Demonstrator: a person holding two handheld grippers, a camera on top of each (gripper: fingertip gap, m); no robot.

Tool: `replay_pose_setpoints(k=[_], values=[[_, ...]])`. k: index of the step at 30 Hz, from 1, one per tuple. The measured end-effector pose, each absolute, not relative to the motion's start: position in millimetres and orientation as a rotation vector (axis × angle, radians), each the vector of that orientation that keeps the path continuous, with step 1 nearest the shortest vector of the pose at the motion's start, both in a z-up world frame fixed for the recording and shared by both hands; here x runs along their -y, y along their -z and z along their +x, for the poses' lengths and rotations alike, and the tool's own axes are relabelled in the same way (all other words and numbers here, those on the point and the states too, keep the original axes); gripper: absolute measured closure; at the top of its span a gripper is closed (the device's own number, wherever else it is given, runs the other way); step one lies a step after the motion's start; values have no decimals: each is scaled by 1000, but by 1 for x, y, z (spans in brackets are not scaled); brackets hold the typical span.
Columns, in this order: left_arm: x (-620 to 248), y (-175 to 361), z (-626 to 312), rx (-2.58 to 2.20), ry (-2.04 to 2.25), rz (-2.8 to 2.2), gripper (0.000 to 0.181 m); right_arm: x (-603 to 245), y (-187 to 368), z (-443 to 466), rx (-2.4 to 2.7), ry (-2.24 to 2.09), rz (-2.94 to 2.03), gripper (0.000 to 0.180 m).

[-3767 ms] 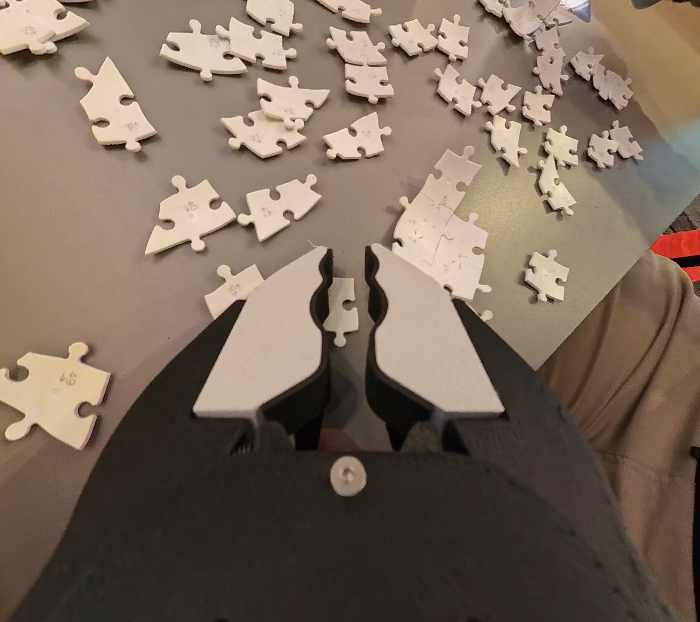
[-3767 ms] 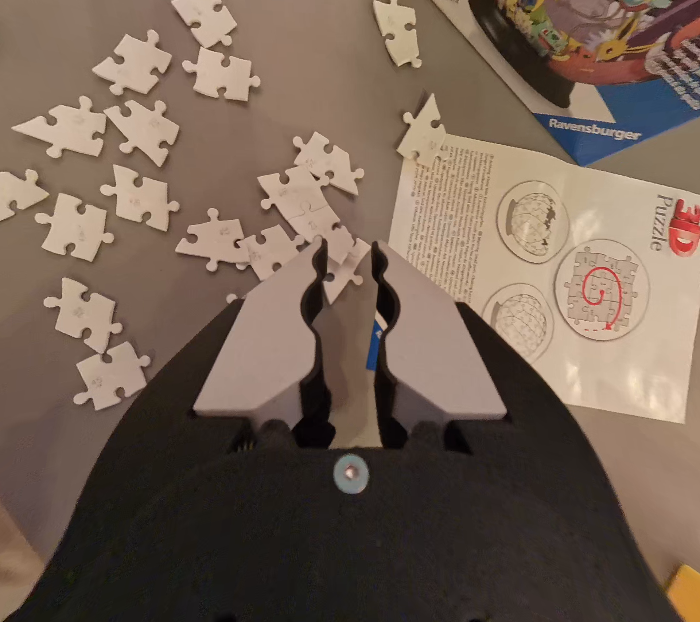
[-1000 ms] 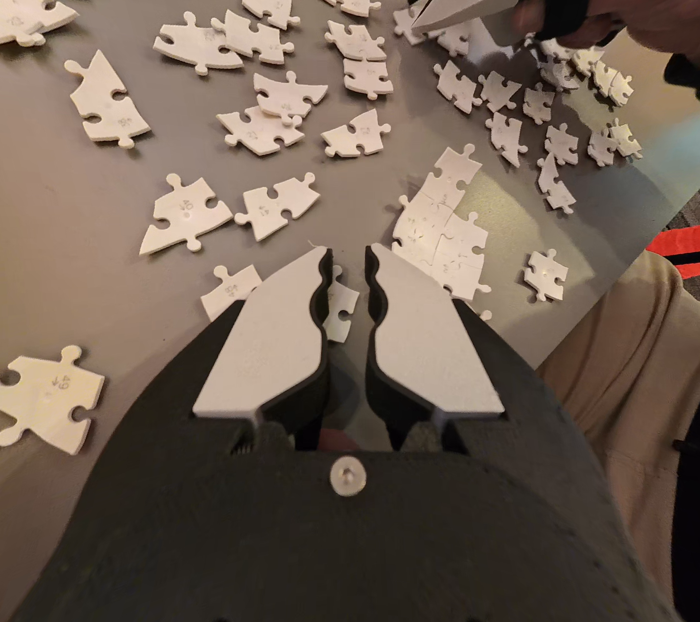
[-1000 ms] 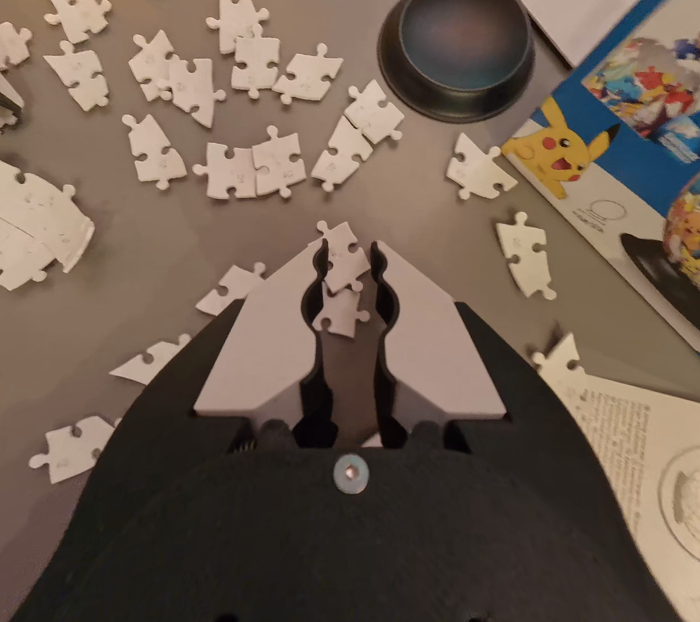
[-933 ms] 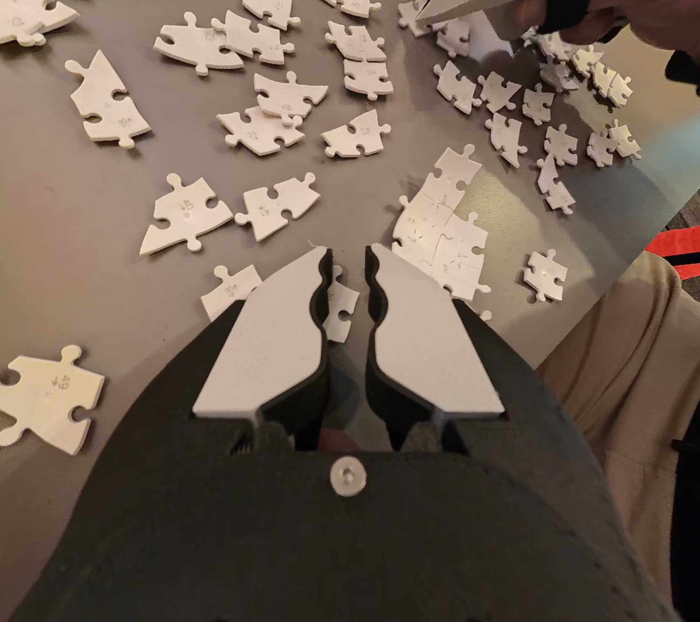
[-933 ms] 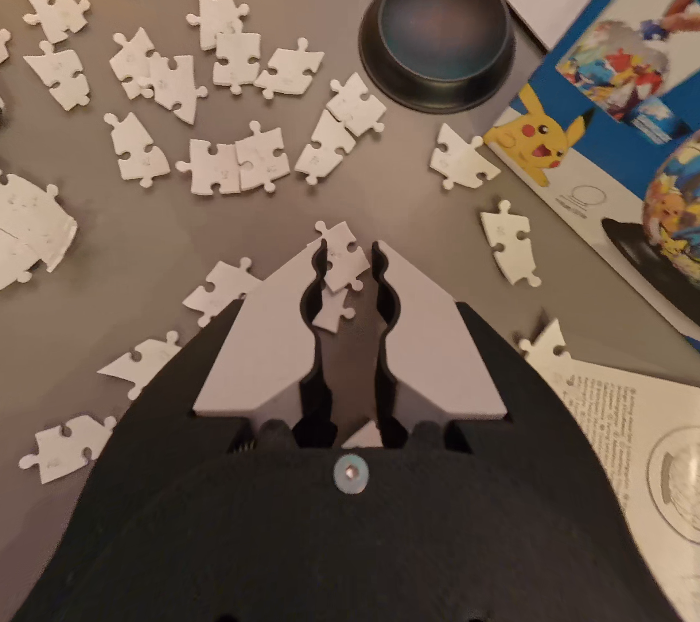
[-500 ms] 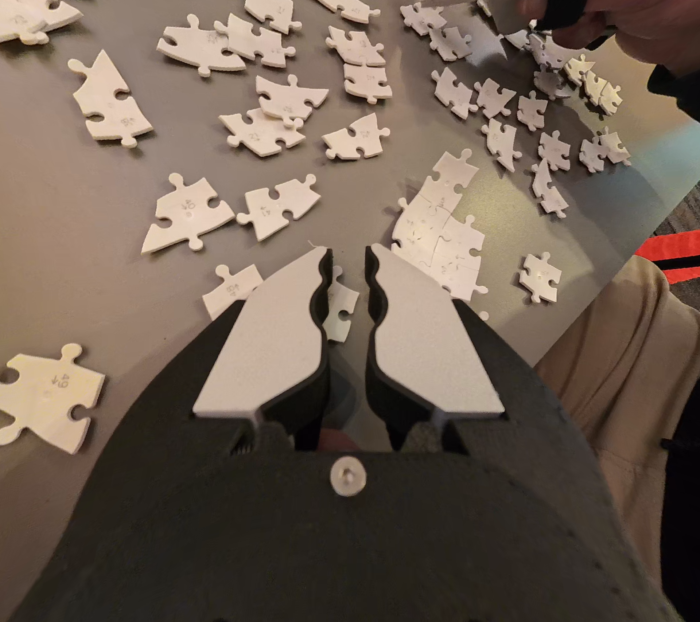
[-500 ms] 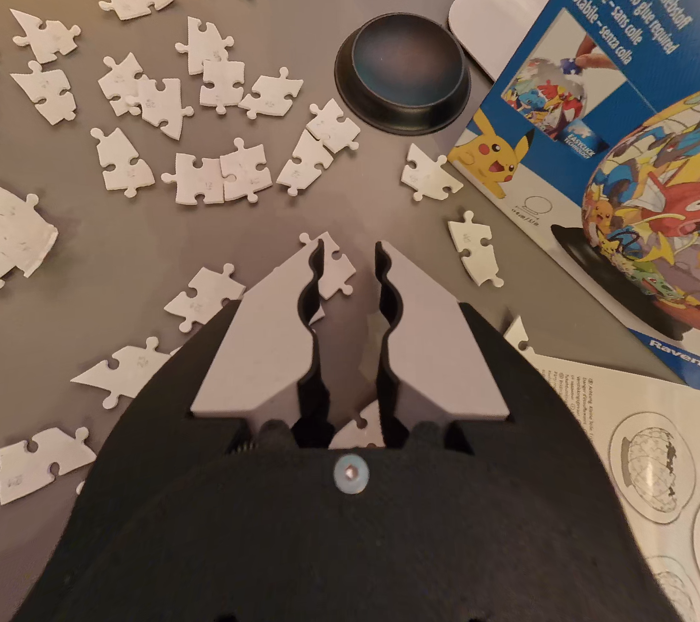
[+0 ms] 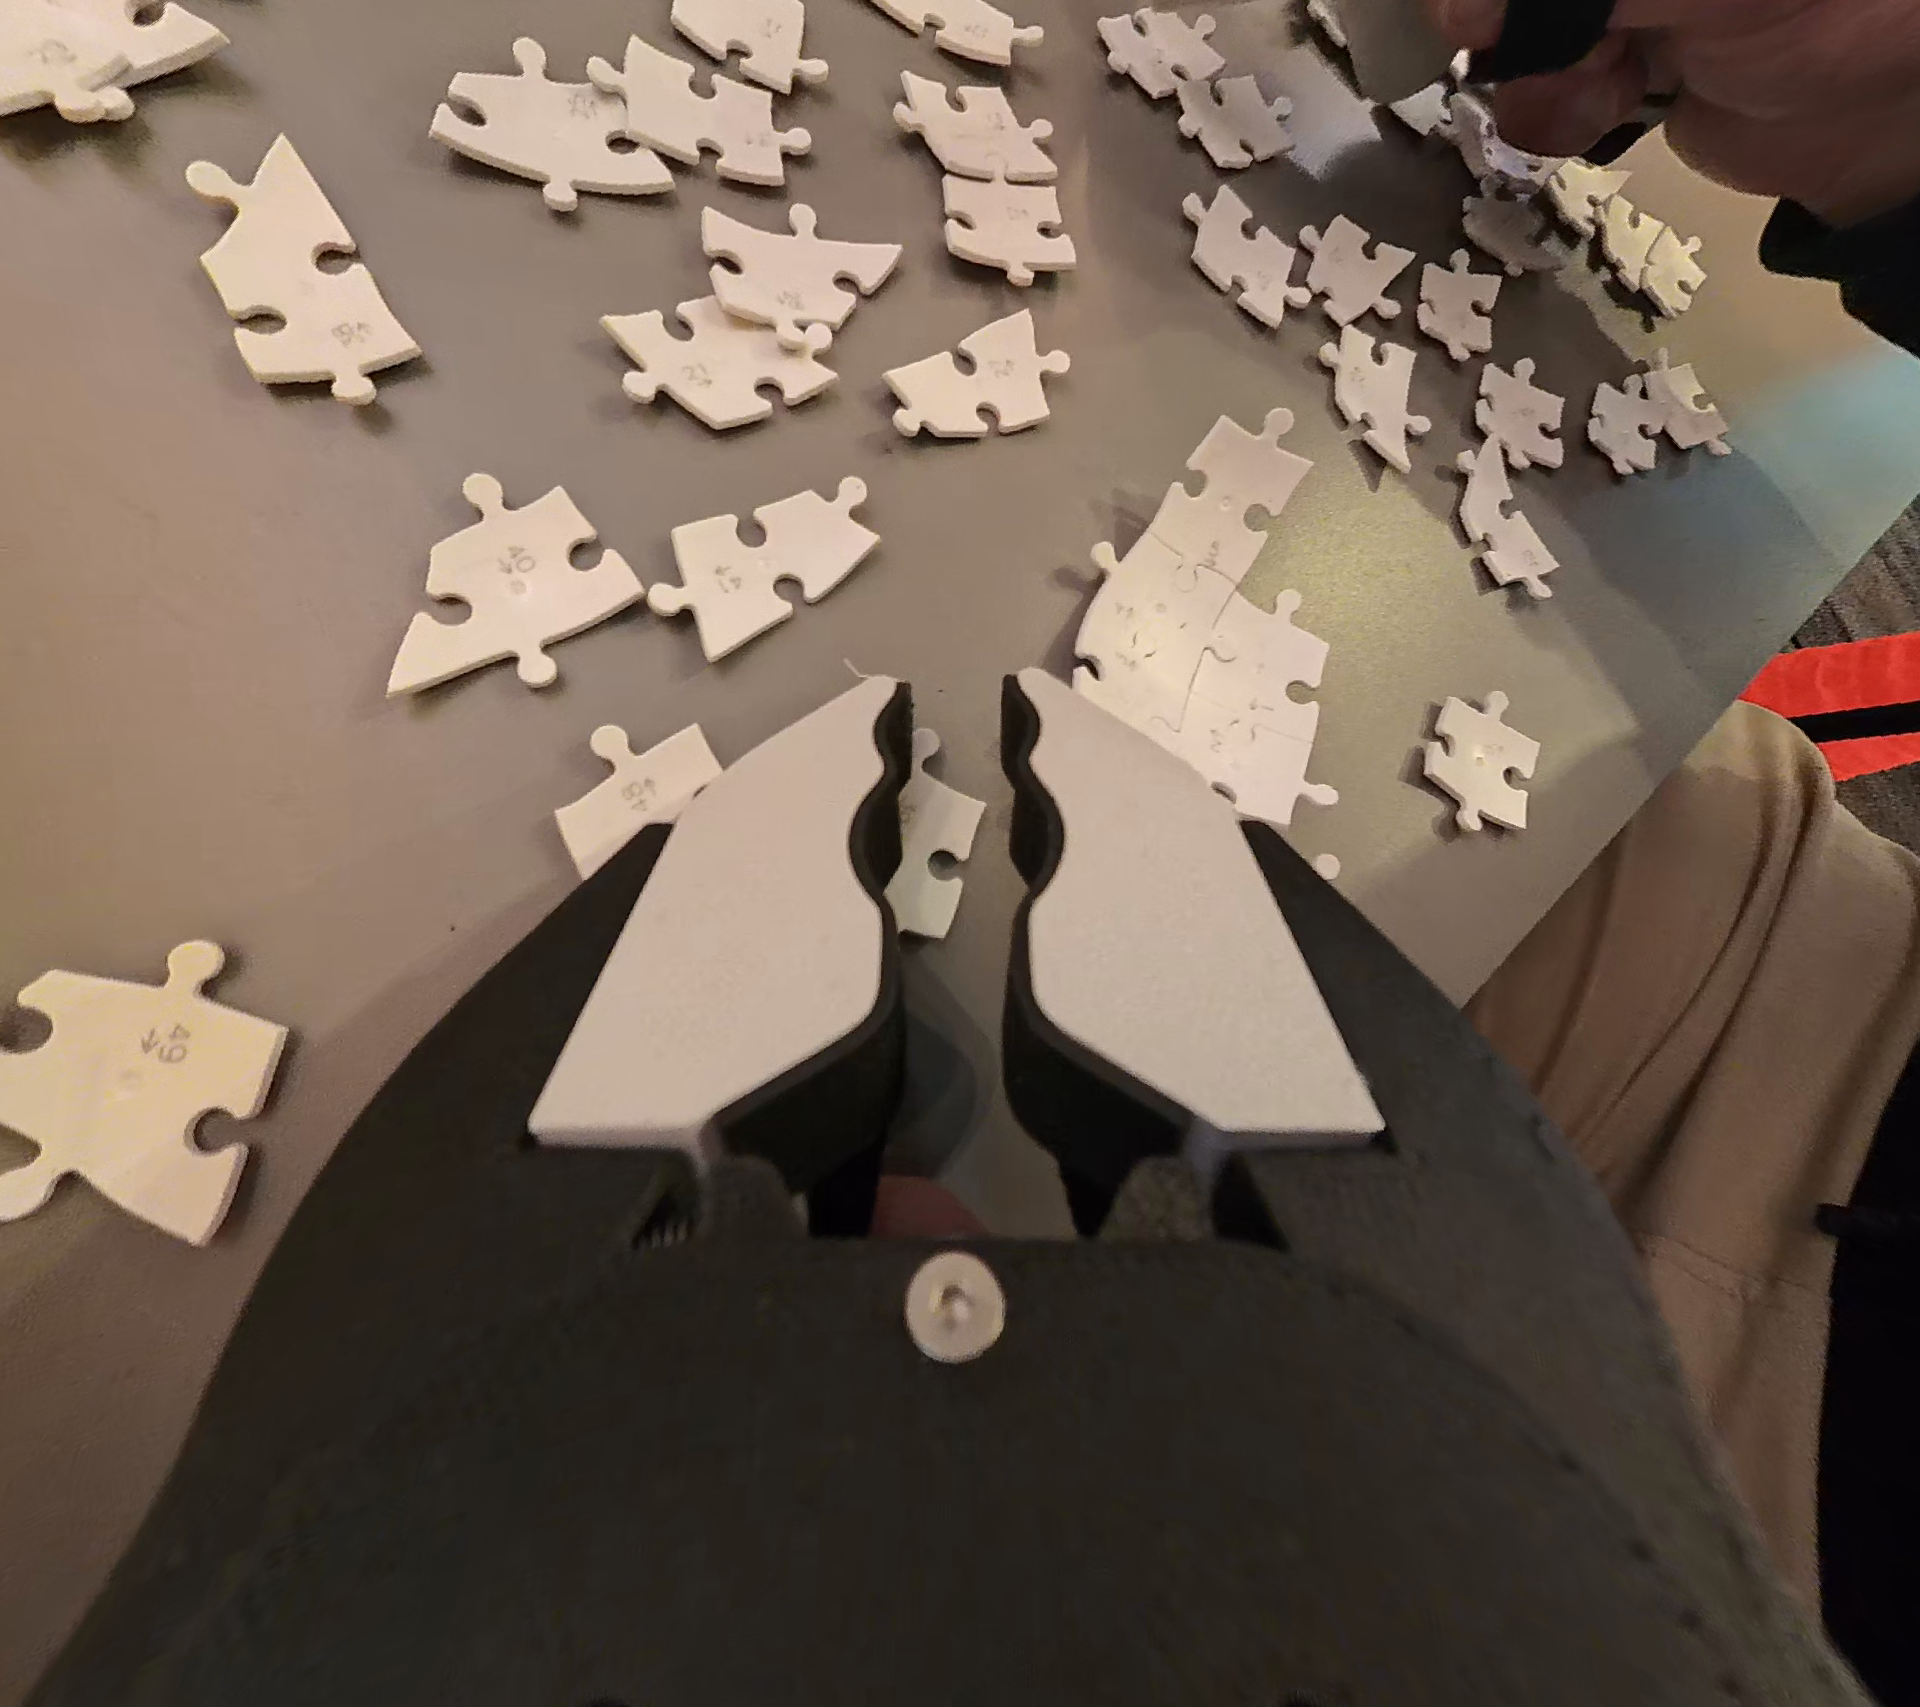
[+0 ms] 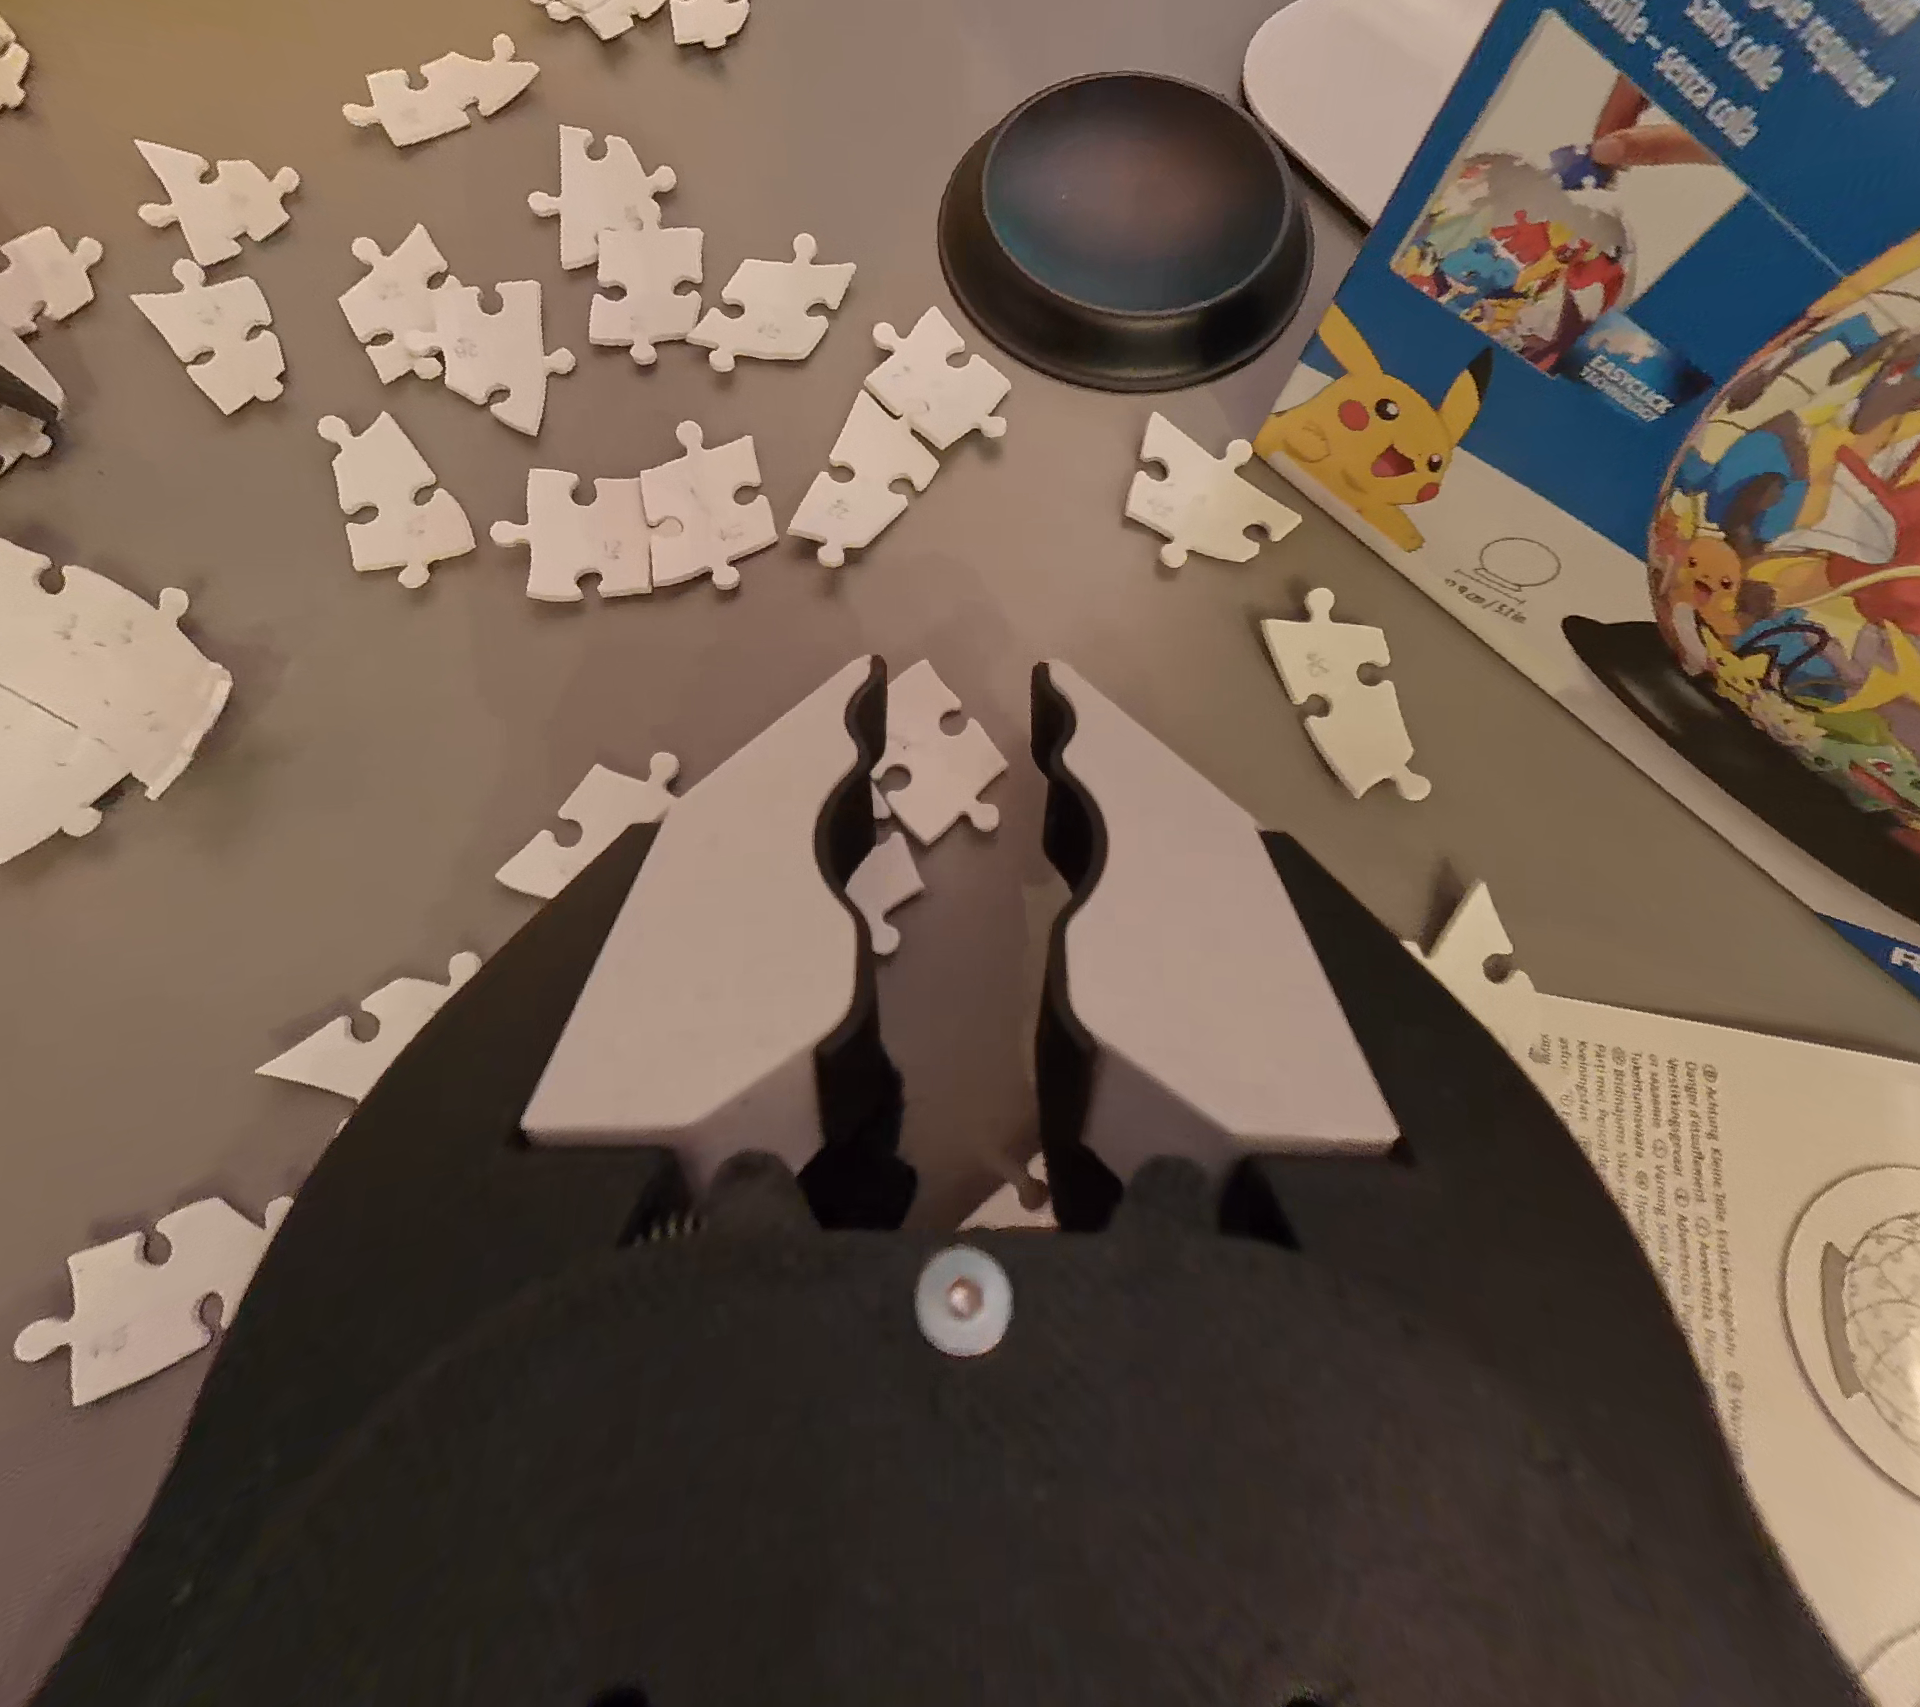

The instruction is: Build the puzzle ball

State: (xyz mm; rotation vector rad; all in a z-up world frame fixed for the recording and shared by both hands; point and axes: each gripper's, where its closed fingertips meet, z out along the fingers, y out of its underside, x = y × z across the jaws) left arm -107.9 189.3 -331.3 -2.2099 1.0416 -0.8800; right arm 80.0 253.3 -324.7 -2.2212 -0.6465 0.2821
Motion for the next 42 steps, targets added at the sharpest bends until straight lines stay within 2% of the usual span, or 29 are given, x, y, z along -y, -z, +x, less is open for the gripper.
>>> replay_pose_setpoints(k=[42], values=[[-189, 331, -109, -1049, 881, -2211, 165, -252, 327, 103, 603, -274, -2246, 154]])
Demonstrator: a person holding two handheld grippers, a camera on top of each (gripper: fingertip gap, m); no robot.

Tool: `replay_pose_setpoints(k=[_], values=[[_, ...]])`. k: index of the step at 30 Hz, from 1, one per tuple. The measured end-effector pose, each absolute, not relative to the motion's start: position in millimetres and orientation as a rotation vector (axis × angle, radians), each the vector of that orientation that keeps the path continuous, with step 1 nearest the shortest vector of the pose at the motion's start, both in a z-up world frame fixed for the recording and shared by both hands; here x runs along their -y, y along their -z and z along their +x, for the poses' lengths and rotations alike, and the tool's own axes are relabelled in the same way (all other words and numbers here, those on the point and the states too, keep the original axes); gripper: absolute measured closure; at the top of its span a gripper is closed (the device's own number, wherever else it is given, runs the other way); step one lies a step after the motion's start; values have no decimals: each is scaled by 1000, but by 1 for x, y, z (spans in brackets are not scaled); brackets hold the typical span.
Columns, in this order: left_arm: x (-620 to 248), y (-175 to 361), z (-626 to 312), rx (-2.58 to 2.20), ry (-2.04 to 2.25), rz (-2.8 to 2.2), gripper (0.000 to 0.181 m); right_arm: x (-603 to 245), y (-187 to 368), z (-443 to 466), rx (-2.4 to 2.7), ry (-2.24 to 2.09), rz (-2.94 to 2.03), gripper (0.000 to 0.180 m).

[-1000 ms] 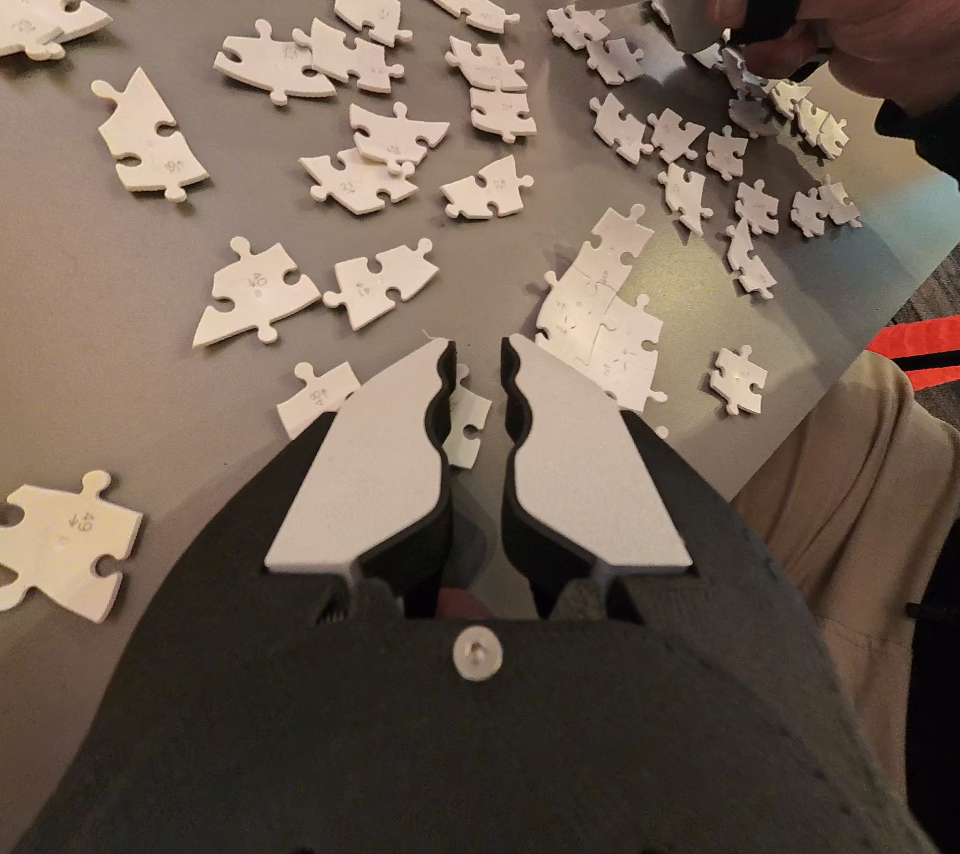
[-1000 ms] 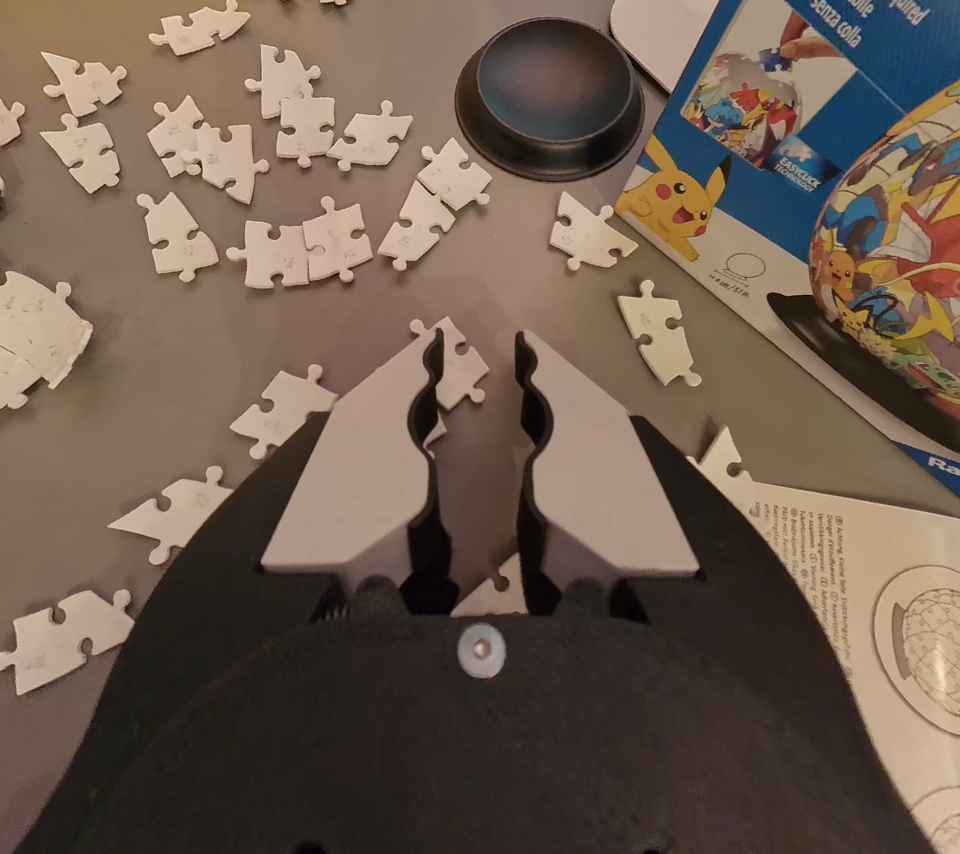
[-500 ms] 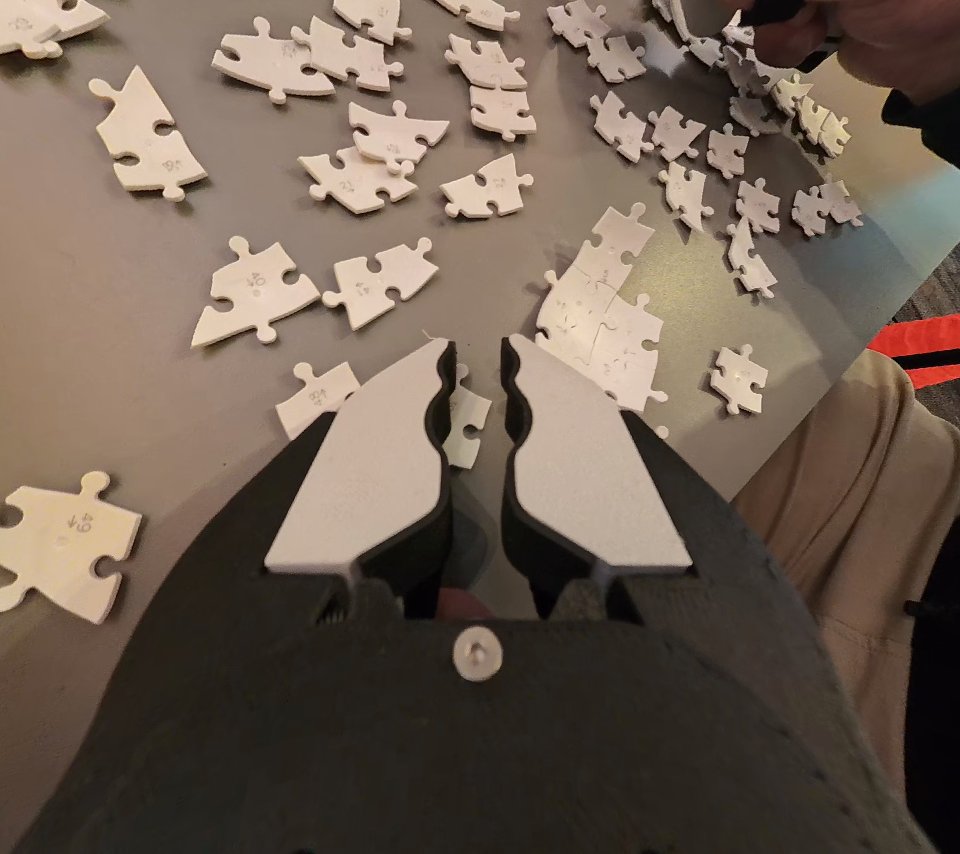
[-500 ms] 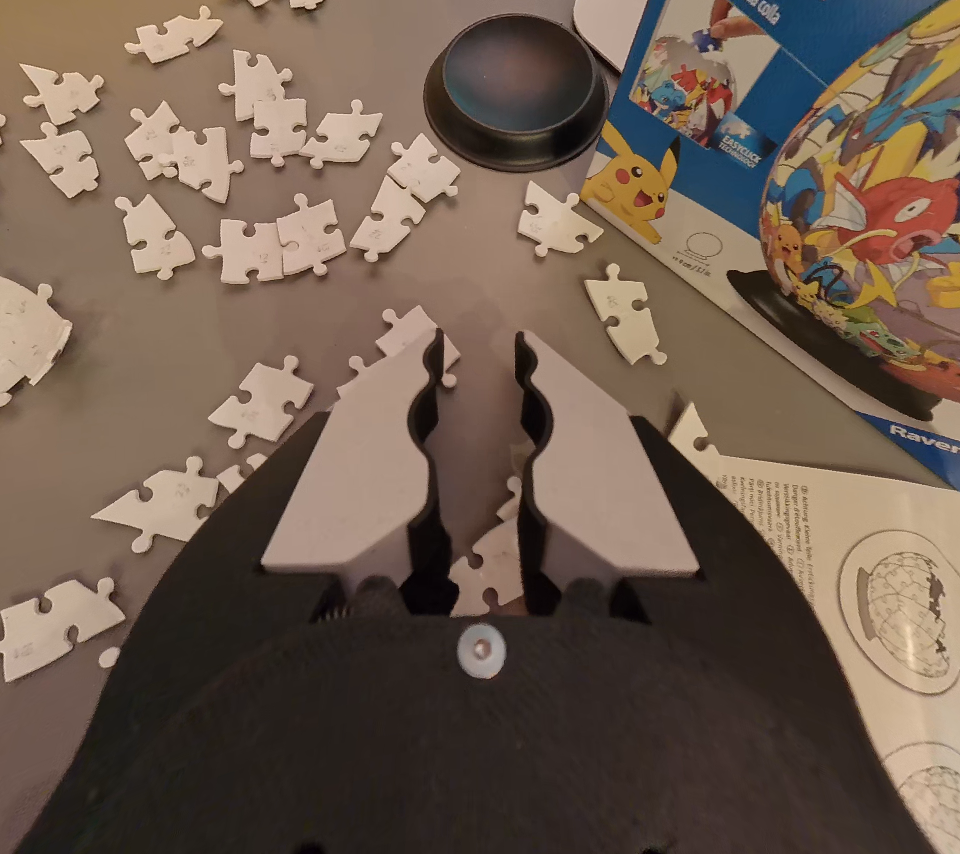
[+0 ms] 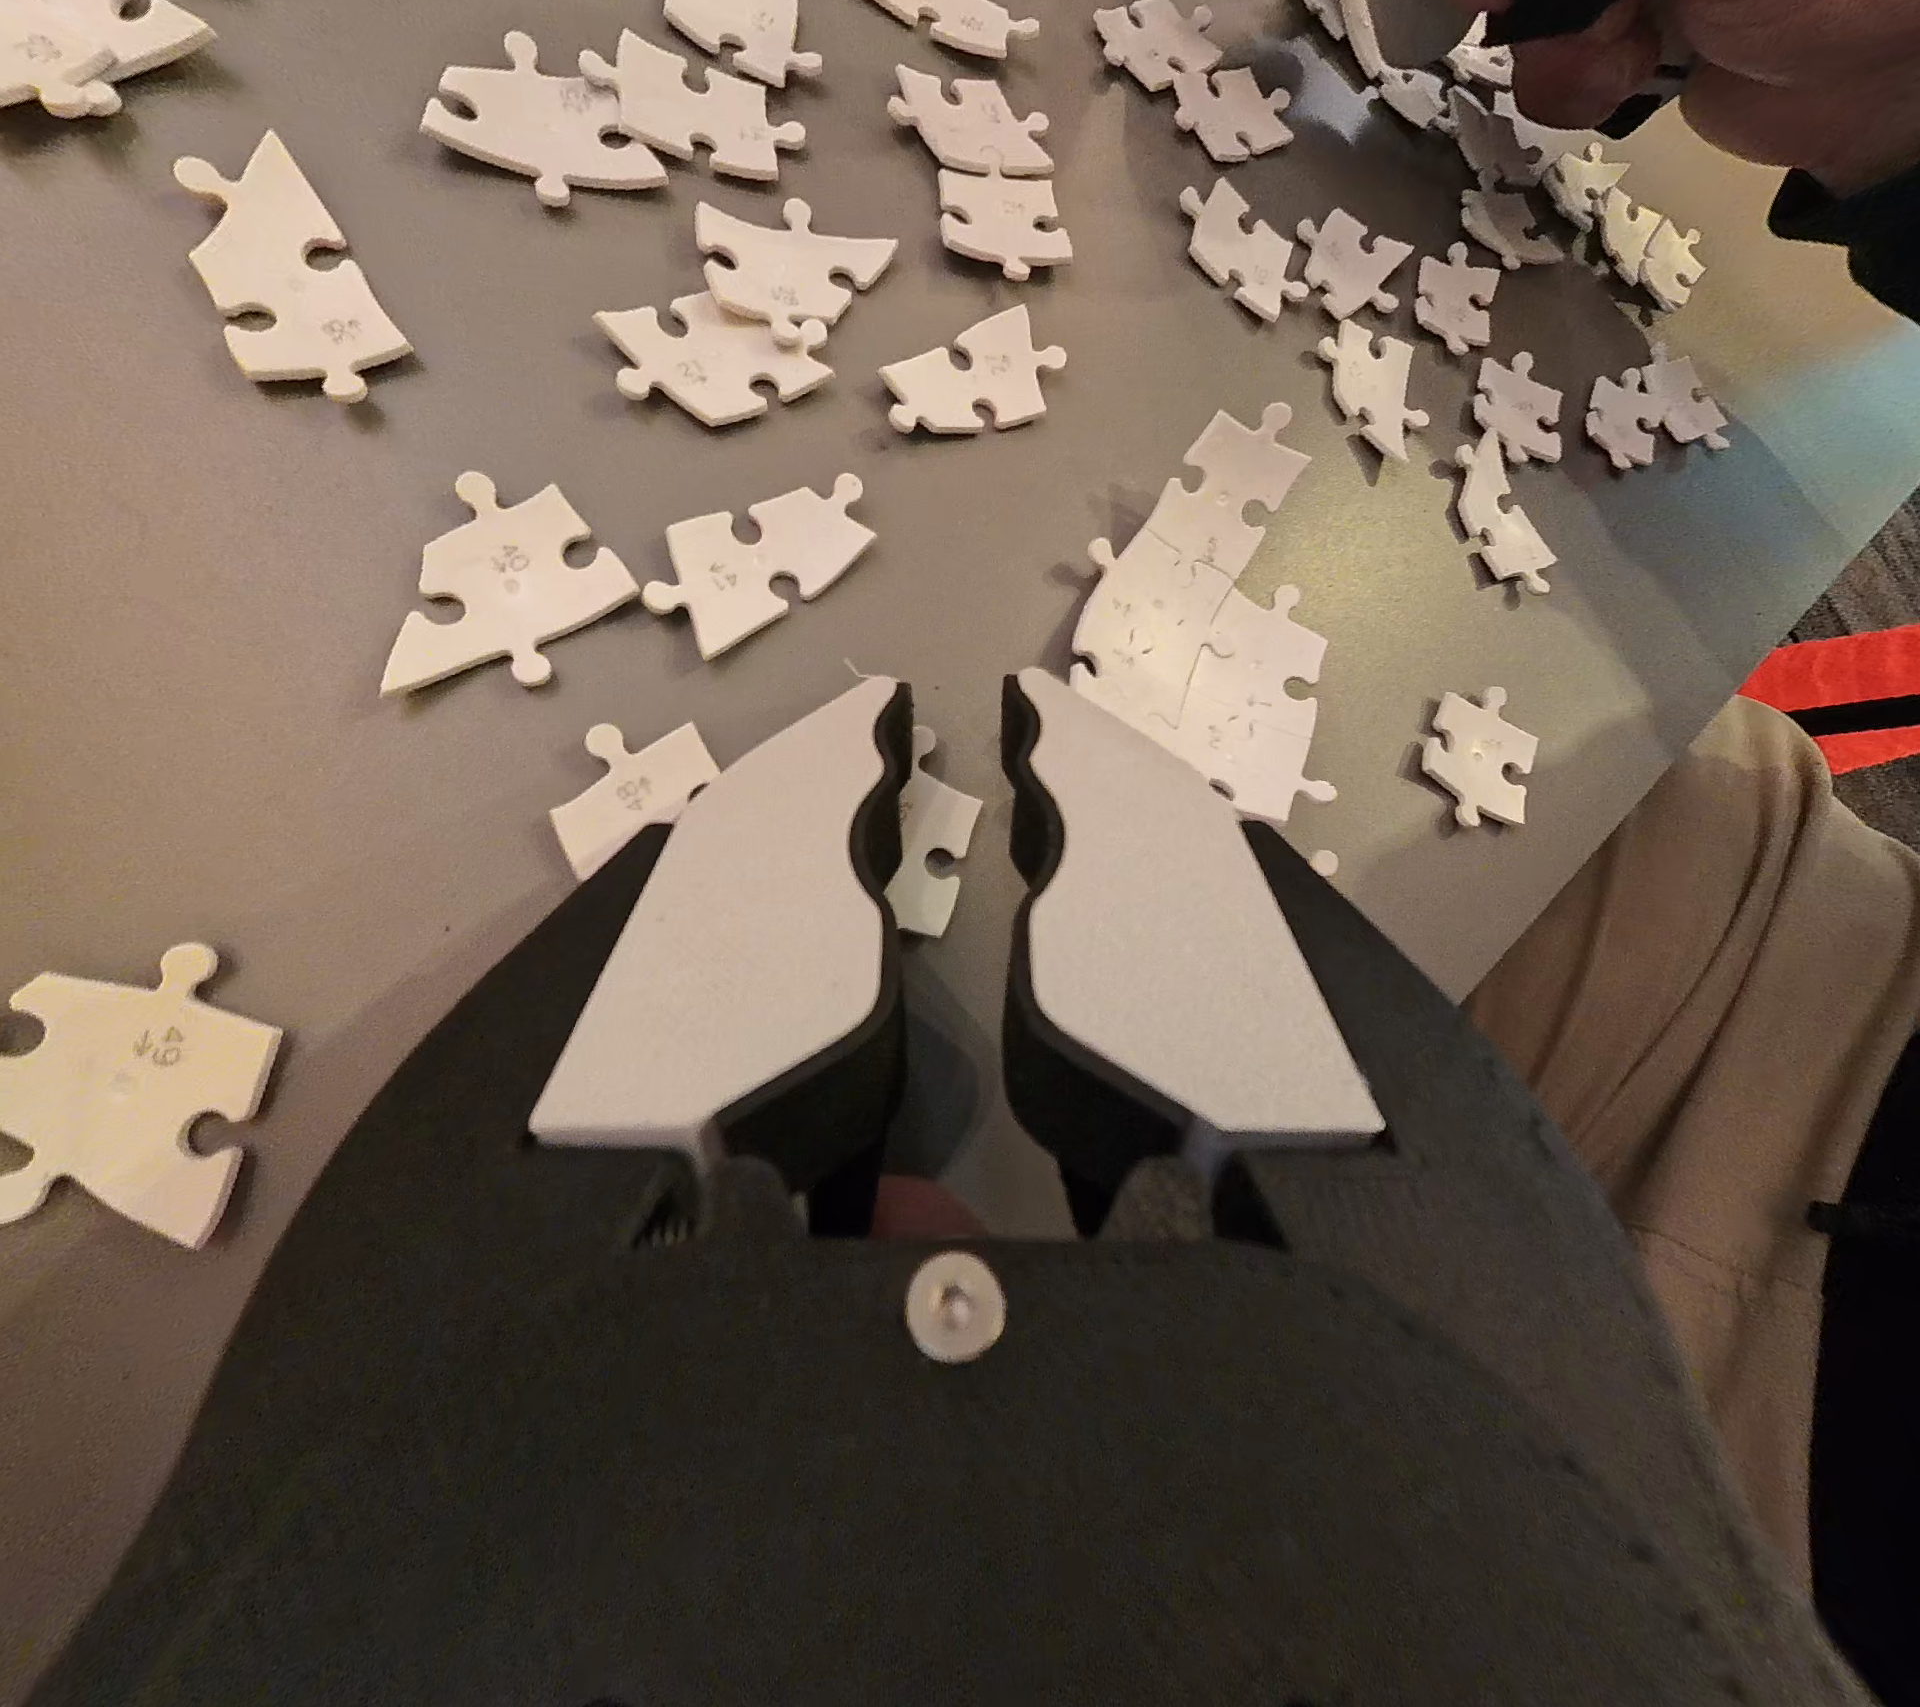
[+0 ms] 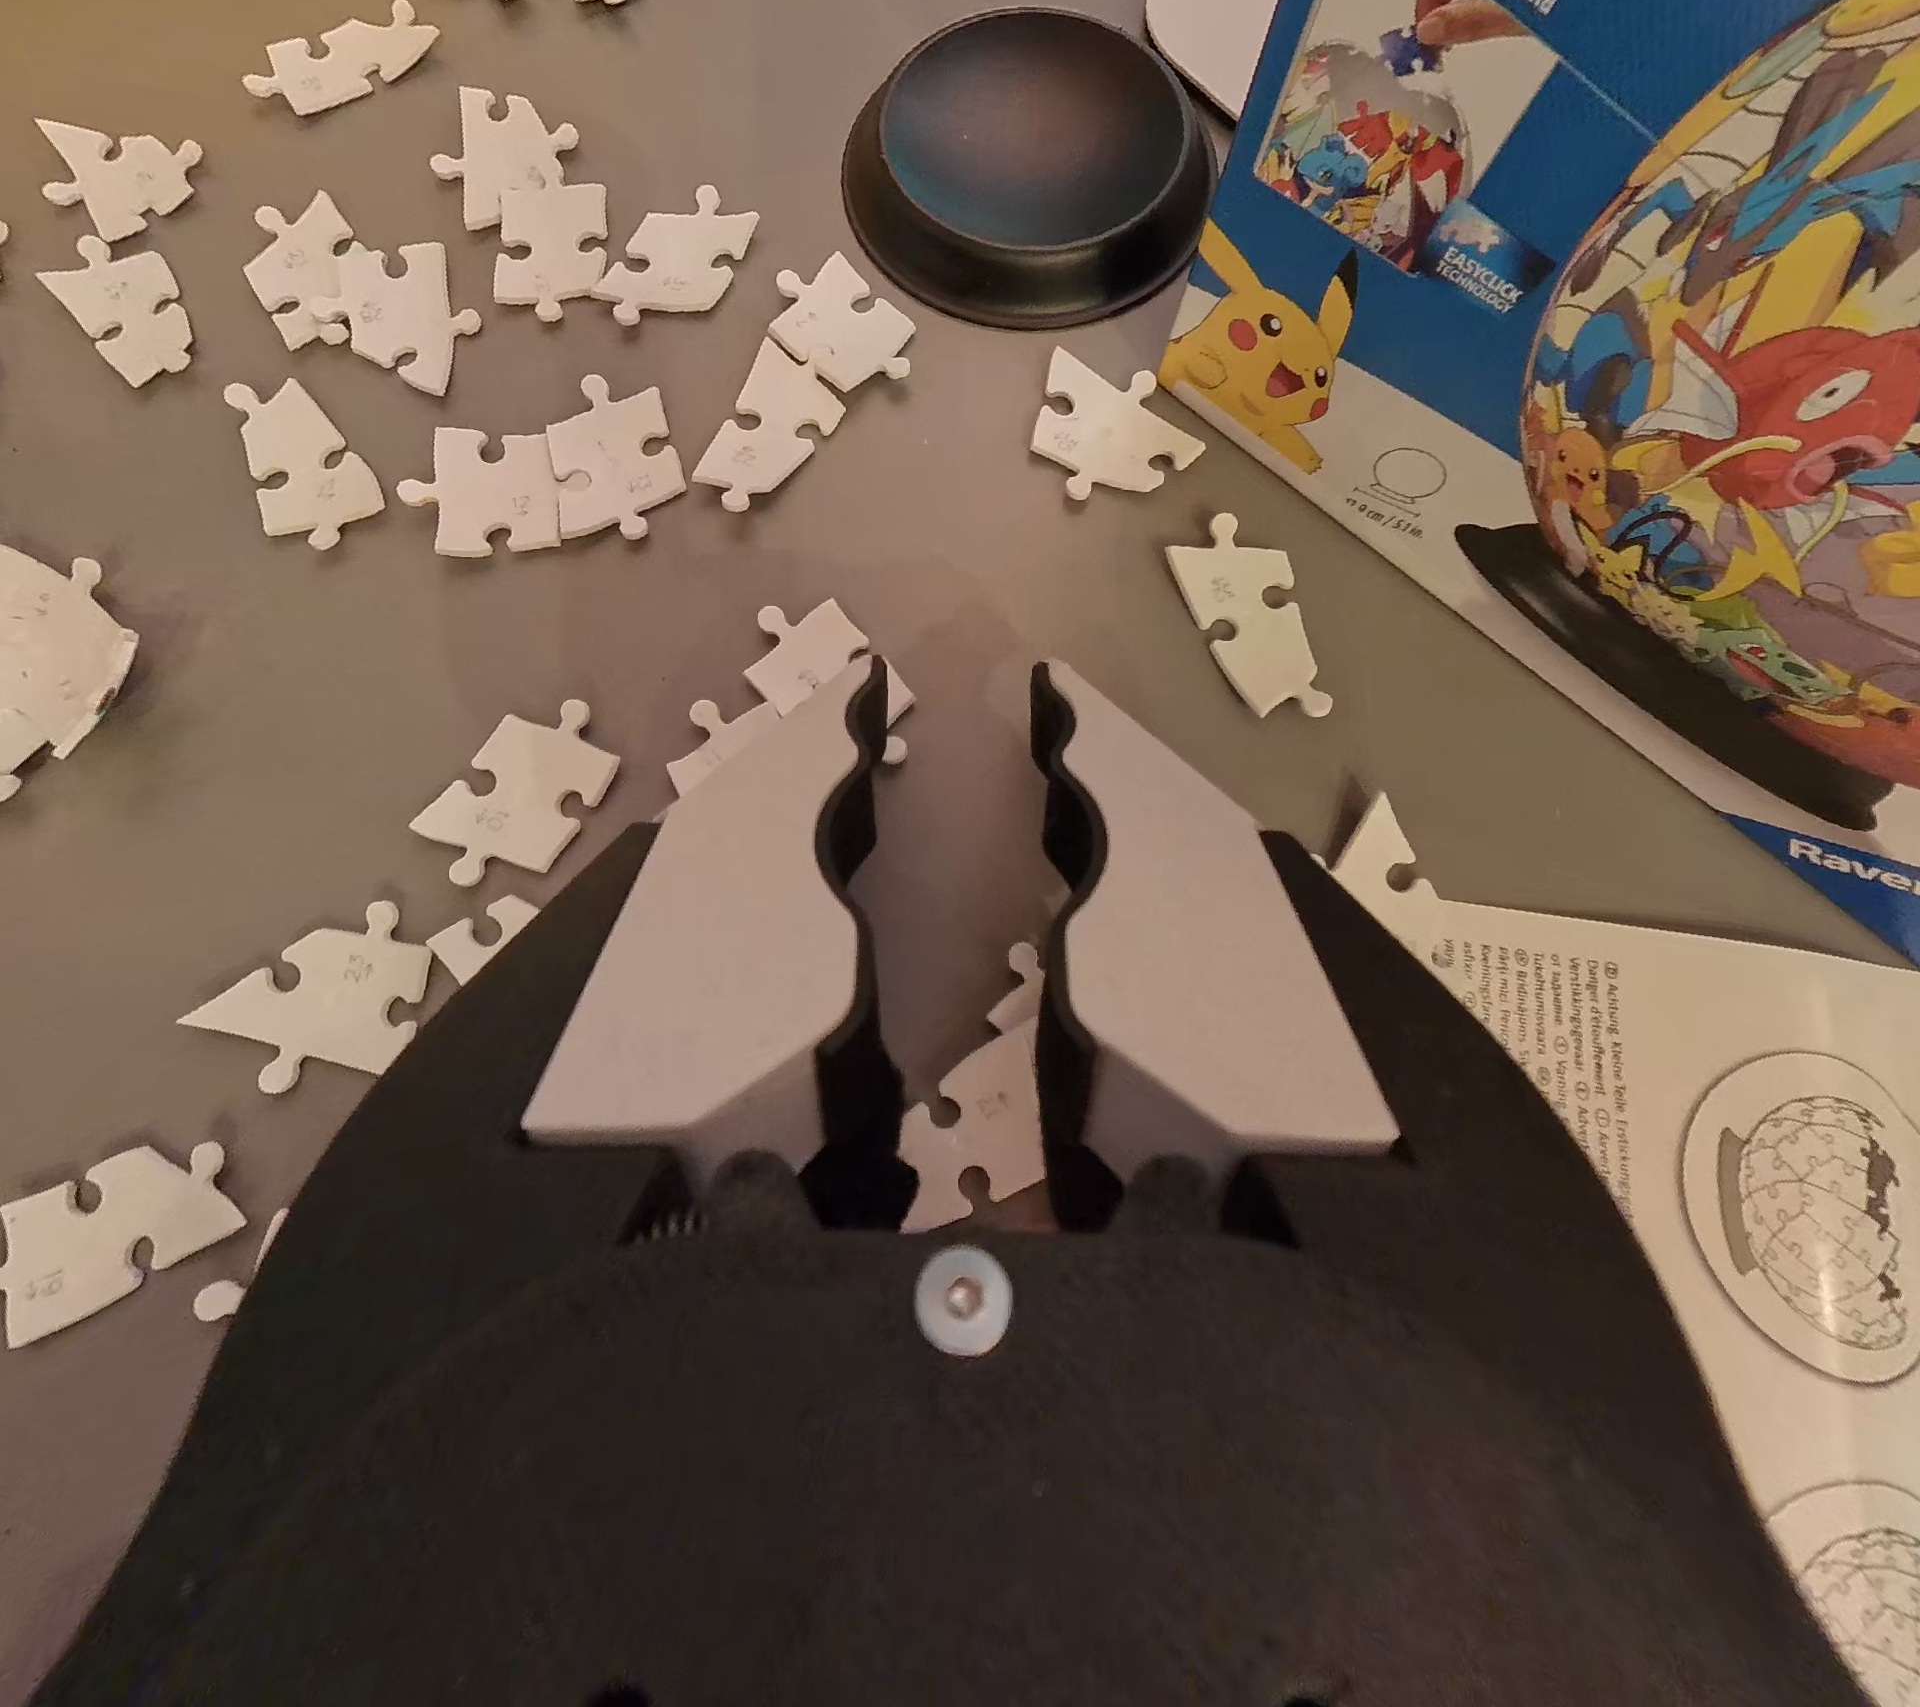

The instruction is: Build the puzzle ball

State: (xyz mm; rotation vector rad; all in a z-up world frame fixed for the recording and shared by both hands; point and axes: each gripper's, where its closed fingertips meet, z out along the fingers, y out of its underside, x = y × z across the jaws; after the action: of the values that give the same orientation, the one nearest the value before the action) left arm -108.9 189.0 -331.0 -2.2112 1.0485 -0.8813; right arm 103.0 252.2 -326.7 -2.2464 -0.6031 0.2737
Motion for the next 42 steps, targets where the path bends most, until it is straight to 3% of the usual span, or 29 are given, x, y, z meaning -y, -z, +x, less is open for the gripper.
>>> replay_pose_setpoints(k=[8, 26, 32, 42], values=[[-193, 321, -111, -985, 931, -2169, 162, -253, 325, 99, 615, -274, -2238, 154], [-217, 227, -181, -615, 874, -1709, 161, -274, 301, 47, 717, -299, -2139, 155], [-219, 175, -230, -439, 829, -1524, 164, -278, 300, 27, 761, -321, -2124, 155], [-226, 180, -267, -327, 827, -1533, 163, -279, 297, 12, 791, -344, -2106, 155]])
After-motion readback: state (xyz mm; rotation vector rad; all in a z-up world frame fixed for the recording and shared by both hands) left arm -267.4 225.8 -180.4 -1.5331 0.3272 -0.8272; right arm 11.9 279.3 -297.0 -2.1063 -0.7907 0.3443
